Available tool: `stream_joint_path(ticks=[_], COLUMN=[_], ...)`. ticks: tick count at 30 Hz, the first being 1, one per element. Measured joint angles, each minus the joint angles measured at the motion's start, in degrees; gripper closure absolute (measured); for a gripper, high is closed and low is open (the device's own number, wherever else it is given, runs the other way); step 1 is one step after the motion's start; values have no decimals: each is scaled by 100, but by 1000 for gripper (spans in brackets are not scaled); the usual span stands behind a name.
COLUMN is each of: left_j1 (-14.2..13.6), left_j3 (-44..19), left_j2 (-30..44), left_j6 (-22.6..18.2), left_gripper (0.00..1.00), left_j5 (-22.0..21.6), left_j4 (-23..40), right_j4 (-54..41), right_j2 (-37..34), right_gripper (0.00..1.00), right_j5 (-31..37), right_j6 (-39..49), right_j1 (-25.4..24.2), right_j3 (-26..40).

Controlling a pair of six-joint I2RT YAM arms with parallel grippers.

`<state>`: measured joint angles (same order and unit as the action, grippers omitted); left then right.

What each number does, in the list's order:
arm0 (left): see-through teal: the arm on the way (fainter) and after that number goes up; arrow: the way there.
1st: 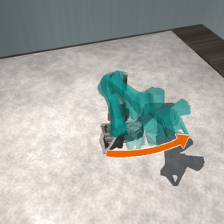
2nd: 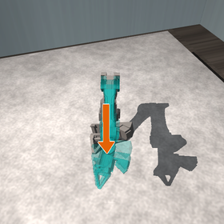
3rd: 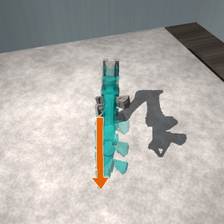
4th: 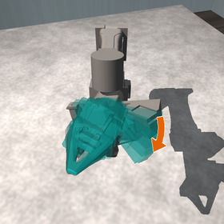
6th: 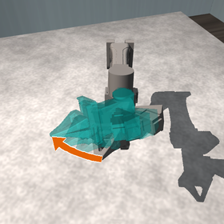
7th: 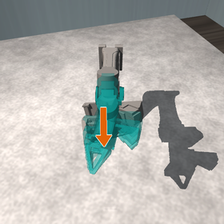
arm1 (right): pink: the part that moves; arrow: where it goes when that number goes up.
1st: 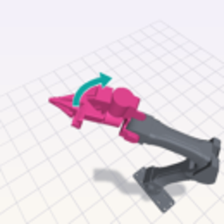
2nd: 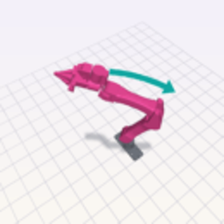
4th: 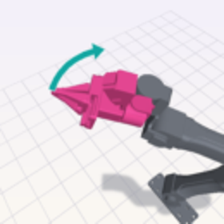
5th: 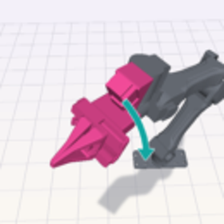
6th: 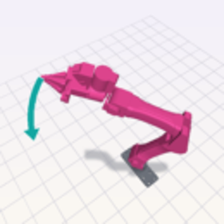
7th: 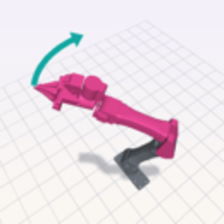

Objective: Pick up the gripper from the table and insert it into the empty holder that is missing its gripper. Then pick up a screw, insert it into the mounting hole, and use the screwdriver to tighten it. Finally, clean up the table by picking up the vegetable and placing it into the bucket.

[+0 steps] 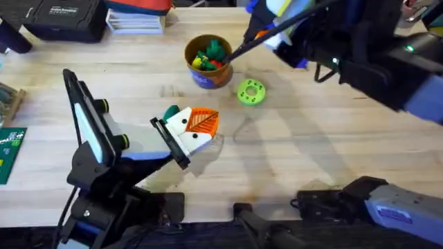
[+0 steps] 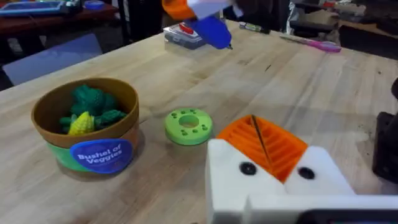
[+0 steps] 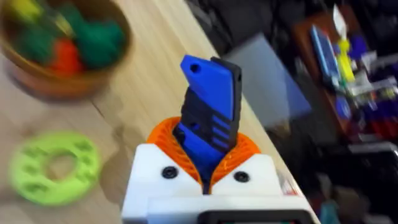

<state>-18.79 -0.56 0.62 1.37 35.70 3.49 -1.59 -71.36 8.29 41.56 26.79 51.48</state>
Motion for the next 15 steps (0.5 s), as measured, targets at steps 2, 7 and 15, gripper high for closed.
stream_joint_path(ticks=[2, 7, 15], left_j1=[0, 0, 0], left_j3=[0, 0, 0], left_j2=[0, 0, 0], left_j6=[0, 0, 0], left_gripper=[992, 992, 992], left_j5=[0, 0, 0], left_j4=[0, 0, 0], right_j4=[-8, -4, 25], right_j2=[-266, -954, -2237], right_gripper=[978, 978, 978], right_j5=[67, 147, 156], right_j6=[318, 1109, 2059], right_j1=[-355, -993, -1369], right_j3=[0, 0, 2])
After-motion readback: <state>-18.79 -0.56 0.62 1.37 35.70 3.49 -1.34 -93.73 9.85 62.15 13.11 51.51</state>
